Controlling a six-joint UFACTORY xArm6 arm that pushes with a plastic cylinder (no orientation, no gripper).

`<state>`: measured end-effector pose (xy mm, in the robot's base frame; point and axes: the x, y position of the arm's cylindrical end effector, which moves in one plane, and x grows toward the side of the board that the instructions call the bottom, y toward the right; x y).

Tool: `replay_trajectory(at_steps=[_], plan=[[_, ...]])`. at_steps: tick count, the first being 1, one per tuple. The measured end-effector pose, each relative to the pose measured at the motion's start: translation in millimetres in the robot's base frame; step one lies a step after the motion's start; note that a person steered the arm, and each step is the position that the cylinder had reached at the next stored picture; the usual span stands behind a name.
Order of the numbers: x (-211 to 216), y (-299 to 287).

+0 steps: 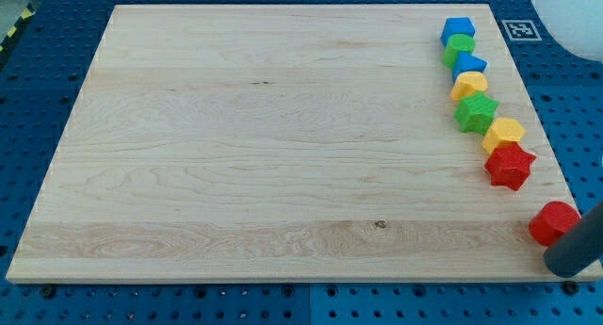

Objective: Push the red circle up a bit

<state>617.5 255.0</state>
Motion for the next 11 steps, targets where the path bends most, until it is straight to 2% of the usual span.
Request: replay_trajectory(at_steps=[3, 5, 8, 10, 11], plan=[[-4, 44], [-19, 41], [-9, 25], [-27, 24], [-16, 23]])
